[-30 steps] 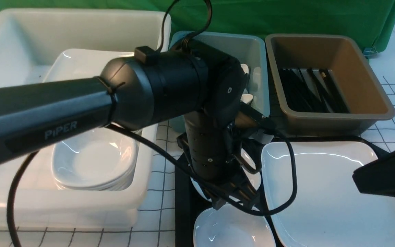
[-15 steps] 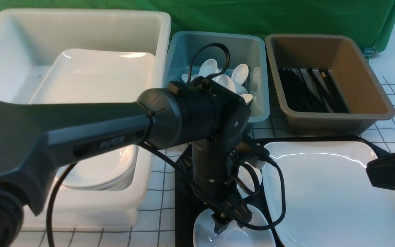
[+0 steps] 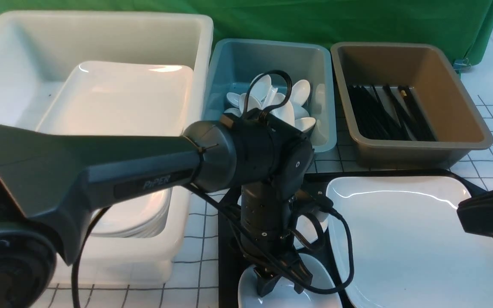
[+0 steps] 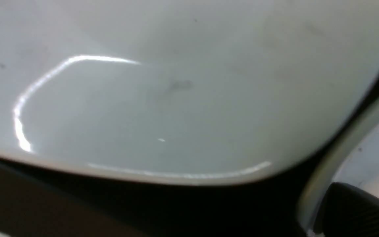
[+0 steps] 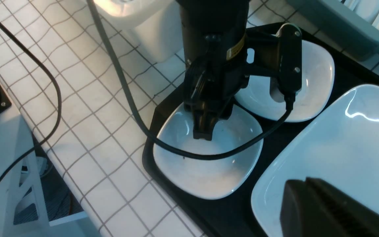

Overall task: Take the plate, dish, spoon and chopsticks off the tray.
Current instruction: Use the left arm to grab a small plate from the dinner plate, then use the left arm to put the small plate into the large storage box on the left

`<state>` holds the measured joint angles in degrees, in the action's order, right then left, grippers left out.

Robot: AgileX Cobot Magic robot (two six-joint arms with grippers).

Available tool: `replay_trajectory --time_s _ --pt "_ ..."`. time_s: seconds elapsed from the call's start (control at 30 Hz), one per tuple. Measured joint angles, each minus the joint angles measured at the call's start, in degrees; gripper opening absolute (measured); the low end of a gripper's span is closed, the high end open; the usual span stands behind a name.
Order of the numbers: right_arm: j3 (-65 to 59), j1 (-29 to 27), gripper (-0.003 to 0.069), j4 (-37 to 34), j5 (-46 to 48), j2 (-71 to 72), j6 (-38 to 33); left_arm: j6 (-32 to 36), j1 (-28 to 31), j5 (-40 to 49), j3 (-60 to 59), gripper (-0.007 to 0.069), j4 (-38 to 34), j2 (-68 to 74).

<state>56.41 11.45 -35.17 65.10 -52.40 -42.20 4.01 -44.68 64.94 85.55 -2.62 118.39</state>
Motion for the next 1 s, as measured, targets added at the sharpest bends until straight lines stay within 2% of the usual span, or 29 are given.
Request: replay_trajectory --time_s 0.23,0.47,0.83,1.0 --pt "0.0 0.0 0.0 0.0 0.0 0.0 0.0 0.0 0.0 1.7 0.3 0.016 -0.3 -1.7" --pt "0.0 0.0 0.0 0.0 0.0 0.0 0.1 0.0 -0.1 3.5 3.8 0.0038 -0.8 -6.1" --pt "0.0 0.0 0.0 0.0 -1.2 3.7 1.6 -0.6 0.4 4.8 10.7 0.0031 -3.1 -11.0" --pt "0.6 0.0 0.0 -0.5 -0.9 7.4 1.0 -1.7 5.3 5.0 15.0 0.0031 -6.1 -15.1"
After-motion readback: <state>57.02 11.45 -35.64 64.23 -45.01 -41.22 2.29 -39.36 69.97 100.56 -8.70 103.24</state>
